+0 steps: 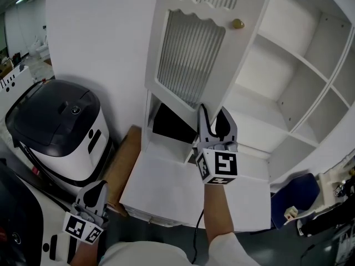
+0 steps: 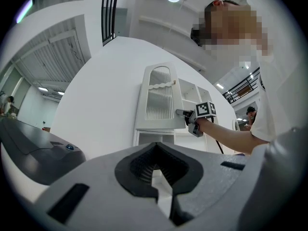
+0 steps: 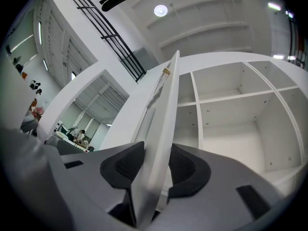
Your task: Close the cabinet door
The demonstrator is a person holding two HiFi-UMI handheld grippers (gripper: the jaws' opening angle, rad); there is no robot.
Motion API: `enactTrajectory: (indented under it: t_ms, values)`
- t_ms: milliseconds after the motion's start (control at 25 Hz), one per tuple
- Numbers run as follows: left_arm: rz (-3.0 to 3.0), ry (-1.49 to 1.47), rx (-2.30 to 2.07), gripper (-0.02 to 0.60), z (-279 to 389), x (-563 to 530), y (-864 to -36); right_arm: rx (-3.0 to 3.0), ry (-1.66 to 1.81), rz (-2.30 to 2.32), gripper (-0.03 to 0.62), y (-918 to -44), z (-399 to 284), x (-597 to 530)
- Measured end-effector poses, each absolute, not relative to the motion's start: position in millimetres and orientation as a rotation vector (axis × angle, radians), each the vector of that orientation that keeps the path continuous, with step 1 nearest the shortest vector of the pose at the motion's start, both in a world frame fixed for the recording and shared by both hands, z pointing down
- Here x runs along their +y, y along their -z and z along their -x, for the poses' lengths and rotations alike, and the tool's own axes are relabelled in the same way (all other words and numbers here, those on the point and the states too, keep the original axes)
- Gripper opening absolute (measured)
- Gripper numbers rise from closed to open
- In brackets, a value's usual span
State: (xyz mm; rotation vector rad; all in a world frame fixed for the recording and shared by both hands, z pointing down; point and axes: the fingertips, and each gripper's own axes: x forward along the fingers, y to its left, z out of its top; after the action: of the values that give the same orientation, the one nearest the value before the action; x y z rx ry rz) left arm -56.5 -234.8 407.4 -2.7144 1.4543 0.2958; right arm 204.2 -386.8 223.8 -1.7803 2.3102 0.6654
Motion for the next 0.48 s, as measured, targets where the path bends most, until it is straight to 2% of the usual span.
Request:
enactTrajectory:
  t_ms: [480]
  values:
    - [2.697,-0.298,1.479,0.003,47.9,-232.1,-405.0,2.326,-0.617,1.798,0.156,-224.8,-227.0,-405.7]
